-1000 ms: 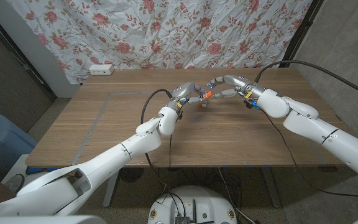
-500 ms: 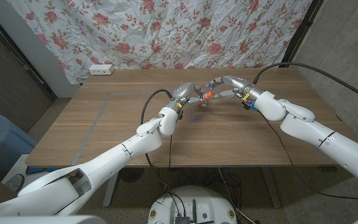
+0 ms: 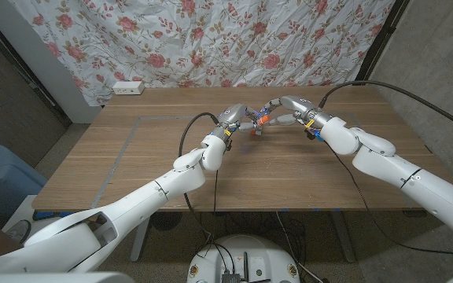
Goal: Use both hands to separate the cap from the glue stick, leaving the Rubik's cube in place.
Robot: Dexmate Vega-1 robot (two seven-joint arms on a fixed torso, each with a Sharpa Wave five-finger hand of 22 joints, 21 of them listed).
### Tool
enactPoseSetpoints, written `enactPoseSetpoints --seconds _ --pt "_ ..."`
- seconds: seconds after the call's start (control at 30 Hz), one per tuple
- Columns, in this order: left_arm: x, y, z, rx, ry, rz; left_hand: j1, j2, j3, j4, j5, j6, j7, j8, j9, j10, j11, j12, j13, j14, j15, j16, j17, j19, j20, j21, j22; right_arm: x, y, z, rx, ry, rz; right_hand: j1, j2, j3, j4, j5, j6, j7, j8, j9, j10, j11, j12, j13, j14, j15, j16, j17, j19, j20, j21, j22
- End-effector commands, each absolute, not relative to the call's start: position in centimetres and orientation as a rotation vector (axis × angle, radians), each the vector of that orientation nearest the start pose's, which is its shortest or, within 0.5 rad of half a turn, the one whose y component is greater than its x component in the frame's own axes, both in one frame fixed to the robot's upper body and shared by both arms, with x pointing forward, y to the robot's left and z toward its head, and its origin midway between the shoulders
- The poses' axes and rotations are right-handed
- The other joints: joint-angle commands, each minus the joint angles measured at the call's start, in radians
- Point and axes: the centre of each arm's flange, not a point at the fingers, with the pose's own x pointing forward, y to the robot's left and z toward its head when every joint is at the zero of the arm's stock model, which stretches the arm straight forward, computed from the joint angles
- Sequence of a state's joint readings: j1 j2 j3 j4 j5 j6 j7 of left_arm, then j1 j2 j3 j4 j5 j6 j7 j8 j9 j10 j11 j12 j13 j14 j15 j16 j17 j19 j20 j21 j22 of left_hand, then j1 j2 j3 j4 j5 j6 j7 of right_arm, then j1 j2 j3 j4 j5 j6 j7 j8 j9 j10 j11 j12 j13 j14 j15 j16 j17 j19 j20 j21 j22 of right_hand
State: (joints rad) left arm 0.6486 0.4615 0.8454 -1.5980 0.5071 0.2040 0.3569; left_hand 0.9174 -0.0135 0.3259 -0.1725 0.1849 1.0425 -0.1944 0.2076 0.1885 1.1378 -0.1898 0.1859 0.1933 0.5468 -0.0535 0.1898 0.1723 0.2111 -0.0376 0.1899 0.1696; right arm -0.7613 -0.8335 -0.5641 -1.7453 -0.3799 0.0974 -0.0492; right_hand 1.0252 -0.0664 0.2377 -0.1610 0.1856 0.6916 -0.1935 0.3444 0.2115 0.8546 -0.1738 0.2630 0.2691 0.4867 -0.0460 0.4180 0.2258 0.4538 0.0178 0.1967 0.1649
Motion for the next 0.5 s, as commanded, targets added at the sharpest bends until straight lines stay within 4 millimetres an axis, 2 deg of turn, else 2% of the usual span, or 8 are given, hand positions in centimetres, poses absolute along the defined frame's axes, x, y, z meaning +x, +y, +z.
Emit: enactPoseSetpoints --seconds 0.03,0.5 --pt "60.39 6.43 1.16 1.107 -0.883 0.023 -0.001 0.068 0.021 0.011 0.007 0.115 0.050 0.004 0.003 0.041 -0.034 0.010 0.005 0.007 -0.142 -0.004 0.001 -0.002 0.001 0.001 0.002 58.05 -20.94 4.10 -1.282 -0.850 0.135 0.017 0.008 0.009 0.000 0.006 0.030 0.005 0.014 0.005 0.028 -0.004 0.009 -0.003 0.018 -0.120 0.014 0.004 0.016 -0.004 -0.001 0.002" --pt "59.82 6.50 1.05 1.107 -0.893 0.027 -0.005 0.069 0.024 0.010 0.007 0.115 0.050 0.004 0.003 0.041 -0.034 0.009 0.004 0.007 -0.143 -0.004 0.001 -0.002 0.001 0.001 0.002 57.64 -21.25 3.97 -1.273 -0.855 0.109 0.025 0.022 0.010 0.006 0.007 0.099 0.001 0.046 0.004 0.103 -0.025 0.024 -0.006 0.059 -0.145 0.042 0.012 0.029 -0.016 -0.003 0.003"
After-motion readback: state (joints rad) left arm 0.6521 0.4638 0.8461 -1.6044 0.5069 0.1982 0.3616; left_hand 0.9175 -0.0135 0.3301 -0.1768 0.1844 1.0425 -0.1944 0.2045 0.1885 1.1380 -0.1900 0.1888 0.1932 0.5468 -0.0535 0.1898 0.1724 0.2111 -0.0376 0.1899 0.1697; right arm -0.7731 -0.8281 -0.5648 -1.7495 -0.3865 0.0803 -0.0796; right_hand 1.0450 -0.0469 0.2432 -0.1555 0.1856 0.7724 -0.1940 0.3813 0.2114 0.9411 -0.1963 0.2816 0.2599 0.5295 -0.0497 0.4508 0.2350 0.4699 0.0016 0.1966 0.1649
